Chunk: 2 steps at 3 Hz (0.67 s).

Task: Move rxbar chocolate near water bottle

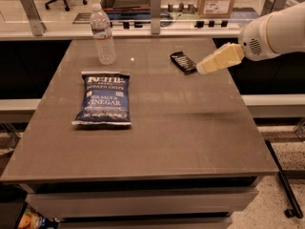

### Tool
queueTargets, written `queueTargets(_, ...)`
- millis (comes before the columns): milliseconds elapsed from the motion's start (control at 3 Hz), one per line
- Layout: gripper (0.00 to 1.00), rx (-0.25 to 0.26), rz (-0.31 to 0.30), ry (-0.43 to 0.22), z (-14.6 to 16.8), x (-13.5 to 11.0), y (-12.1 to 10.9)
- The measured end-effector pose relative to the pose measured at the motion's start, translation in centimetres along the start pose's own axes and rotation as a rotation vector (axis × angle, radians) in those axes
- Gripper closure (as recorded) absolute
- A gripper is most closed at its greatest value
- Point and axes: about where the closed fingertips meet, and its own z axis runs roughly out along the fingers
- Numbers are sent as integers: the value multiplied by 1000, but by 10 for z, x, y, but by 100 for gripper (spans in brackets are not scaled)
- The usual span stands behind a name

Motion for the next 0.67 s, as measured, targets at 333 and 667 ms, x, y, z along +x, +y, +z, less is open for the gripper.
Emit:
queueTargets(333,0,-8,67,-12,34,3,-8)
queueTargets(667,0,-11,76,-12,39,3,-8)
